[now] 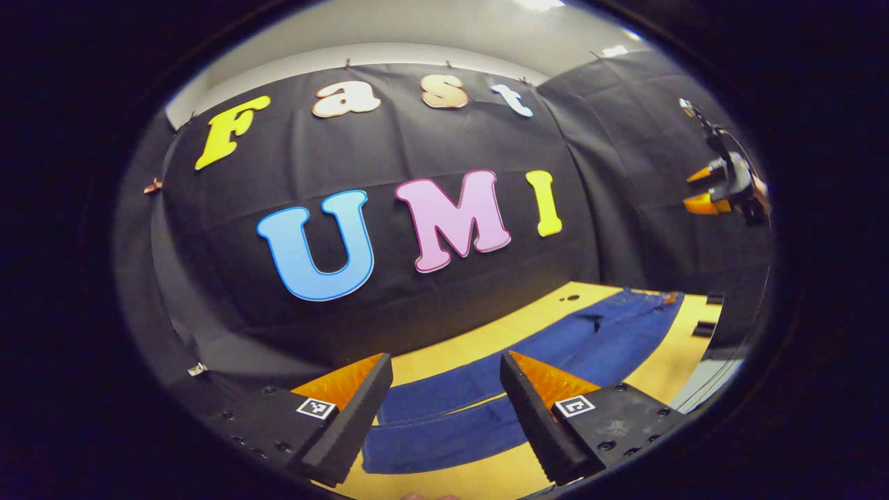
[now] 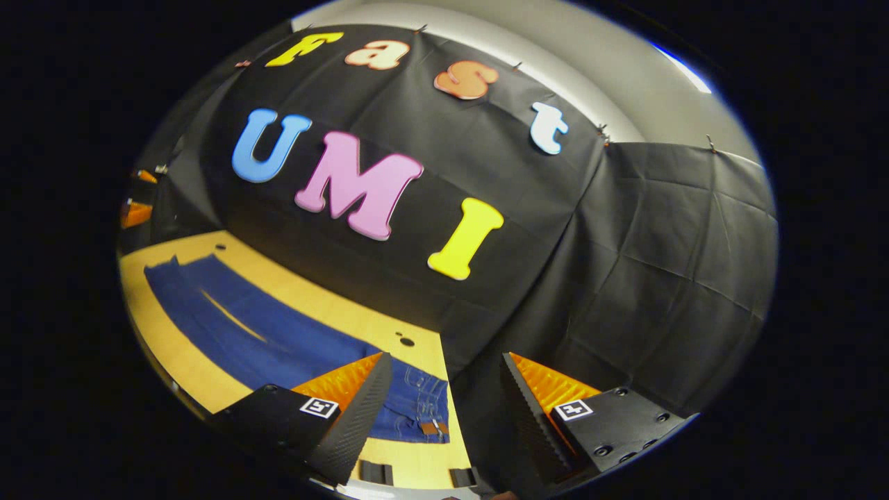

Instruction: Grasp the waist and the cuffs of the jeans and fold them to make the two legs overlap; first hold the waist and fold one-third of the jeans toward the cuffs, then hold the cuffs and fold the remaining one-third in the same direction to finish folding.

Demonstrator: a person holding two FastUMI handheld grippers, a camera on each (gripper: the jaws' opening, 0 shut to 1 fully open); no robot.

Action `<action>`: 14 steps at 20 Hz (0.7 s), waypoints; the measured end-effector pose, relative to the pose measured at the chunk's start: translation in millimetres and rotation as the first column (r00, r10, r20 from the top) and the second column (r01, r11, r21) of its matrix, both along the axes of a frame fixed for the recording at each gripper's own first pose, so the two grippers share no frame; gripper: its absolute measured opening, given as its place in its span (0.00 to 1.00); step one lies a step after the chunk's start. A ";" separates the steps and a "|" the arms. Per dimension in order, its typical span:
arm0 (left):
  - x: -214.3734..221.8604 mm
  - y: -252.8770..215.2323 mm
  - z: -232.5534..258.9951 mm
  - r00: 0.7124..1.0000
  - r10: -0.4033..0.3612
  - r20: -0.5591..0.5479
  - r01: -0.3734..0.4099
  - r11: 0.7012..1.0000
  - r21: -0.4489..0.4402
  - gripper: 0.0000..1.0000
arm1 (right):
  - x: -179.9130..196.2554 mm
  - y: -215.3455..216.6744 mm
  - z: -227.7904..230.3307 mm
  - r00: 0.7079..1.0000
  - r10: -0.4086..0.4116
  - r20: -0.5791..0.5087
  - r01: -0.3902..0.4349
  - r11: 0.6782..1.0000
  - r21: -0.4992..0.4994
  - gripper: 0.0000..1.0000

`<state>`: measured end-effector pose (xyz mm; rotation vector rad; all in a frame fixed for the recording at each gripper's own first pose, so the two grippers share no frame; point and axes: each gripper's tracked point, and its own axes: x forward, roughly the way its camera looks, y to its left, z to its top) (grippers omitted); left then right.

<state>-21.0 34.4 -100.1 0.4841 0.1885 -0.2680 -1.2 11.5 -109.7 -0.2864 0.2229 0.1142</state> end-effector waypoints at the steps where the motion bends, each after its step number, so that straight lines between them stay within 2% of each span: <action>1: 2.0 6.6 -14.7 0.999 -0.028 -0.032 0.029 0.998 0.052 0.98 | 1.1 2.7 -13.4 0.999 0.019 -0.025 -0.020 0.999 -0.030 0.96; 5: 3.9 31.0 -81.6 0.984 -0.076 -0.161 0.106 0.976 0.188 0.96 | 10.6 4.2 -78.5 0.990 0.066 -0.121 -0.084 0.985 -0.151 0.96; 8: 17.6 46.7 -125.9 0.962 -0.091 -0.259 0.156 0.957 0.244 0.97 | 24.3 15.0 -120.3 0.974 0.102 -0.203 -0.141 0.972 -0.187 0.96; 11: 34.8 74.7 -166.2 0.937 -0.089 -0.339 0.221 0.901 0.374 0.97 | 45.4 25.2 -175.2 0.947 0.140 -0.289 -0.220 0.939 -0.266 0.96; 14: 37.0 109.7 -207.4 0.887 -0.077 -0.455 0.305 0.837 0.455 0.97 | 57.8 31.6 -215.9 0.900 0.204 -0.384 -0.345 0.874 -0.343 0.97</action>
